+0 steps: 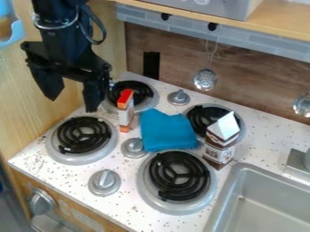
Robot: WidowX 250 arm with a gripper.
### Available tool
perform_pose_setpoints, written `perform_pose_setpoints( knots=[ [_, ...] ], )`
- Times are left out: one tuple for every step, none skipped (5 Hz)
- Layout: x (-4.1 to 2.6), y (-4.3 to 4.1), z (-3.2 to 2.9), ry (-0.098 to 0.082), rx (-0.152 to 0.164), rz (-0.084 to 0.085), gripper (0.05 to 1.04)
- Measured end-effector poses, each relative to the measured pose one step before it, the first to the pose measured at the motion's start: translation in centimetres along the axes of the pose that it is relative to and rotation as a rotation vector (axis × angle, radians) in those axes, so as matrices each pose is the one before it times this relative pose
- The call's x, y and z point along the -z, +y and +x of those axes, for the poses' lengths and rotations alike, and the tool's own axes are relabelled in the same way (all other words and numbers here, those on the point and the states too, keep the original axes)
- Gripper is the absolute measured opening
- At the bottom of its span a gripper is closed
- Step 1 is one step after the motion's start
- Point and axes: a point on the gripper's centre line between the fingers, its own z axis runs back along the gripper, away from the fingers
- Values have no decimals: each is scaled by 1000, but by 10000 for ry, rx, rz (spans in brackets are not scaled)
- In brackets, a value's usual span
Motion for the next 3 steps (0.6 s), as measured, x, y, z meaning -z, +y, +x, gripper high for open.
perform_pose_setpoints(
  knots=[
    [680, -120, -249, 228, -21, 0, 1001],
    [3419, -2793, 1065, 307, 752, -130, 1001],
    [2498, -2451, 1732, 122, 742, -242, 1001]
  ],
)
